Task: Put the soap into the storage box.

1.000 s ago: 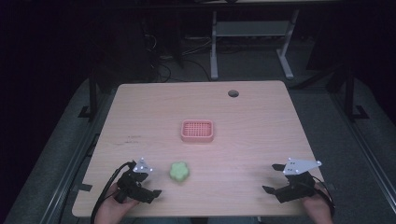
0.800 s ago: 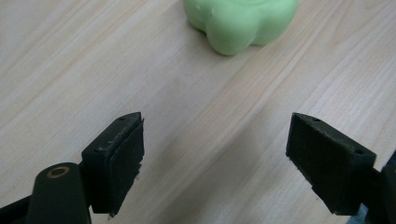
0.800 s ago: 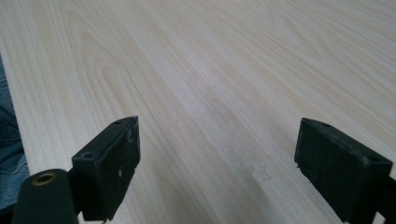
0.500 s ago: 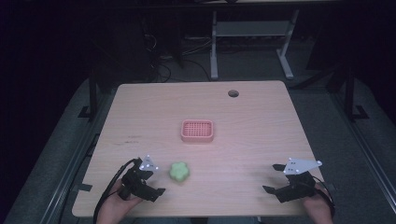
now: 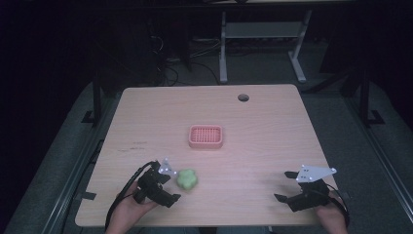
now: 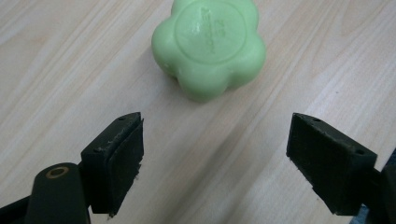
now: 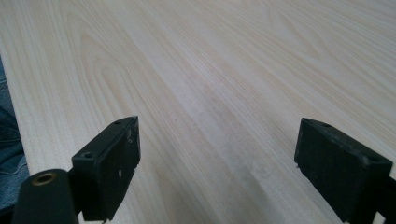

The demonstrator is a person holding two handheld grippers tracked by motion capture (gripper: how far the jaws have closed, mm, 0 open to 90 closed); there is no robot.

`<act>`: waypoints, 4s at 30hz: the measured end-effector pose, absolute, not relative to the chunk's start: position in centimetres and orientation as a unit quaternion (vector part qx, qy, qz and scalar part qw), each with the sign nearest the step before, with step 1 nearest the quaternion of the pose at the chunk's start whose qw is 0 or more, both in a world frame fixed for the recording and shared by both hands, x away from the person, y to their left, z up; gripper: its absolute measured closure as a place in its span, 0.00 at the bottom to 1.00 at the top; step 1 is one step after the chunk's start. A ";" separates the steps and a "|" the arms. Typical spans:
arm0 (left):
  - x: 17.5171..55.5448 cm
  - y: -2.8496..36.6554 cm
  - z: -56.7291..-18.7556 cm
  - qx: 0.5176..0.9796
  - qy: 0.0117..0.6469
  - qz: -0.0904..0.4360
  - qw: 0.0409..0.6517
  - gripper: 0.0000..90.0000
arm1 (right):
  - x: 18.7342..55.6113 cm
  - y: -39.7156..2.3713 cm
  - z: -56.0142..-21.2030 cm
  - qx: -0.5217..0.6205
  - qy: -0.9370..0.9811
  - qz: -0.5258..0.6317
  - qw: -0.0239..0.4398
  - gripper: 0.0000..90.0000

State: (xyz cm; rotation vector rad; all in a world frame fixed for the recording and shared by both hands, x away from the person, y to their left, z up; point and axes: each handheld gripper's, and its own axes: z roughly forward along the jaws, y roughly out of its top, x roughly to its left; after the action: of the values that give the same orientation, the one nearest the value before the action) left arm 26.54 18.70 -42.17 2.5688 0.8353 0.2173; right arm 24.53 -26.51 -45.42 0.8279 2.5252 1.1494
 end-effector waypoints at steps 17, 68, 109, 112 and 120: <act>27.7 16.8 -41.7 0.930 0.298 0.078 0.202 0.21 | 24.5 -26.5 -45.4 0.284 0.865 0.396 0.121 0.15; 31.0 13.5 -43.3 0.933 0.322 0.062 0.150 0.21 | 24.4 -26.6 -45.3 0.284 0.863 0.399 0.123 0.15; 31.6 12.8 -44.2 0.932 0.337 0.045 0.129 0.28 | 24.4 -26.6 -45.2 0.285 0.862 0.401 0.123 0.15; 31.6 12.8 -44.2 0.931 0.338 0.045 0.128 0.29 | 24.4 -26.6 -45.2 0.285 0.862 0.400 0.123 0.15; 31.5 12.8 -44.3 0.928 0.344 0.045 0.134 0.29 | 24.4 -26.6 -45.2 0.285 0.862 0.400 0.123 0.15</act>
State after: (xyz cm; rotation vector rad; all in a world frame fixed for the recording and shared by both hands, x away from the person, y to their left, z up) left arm 31.51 12.81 -44.25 2.6914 0.9977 0.1294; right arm 24.42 -26.62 -45.24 0.8328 2.5150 1.1680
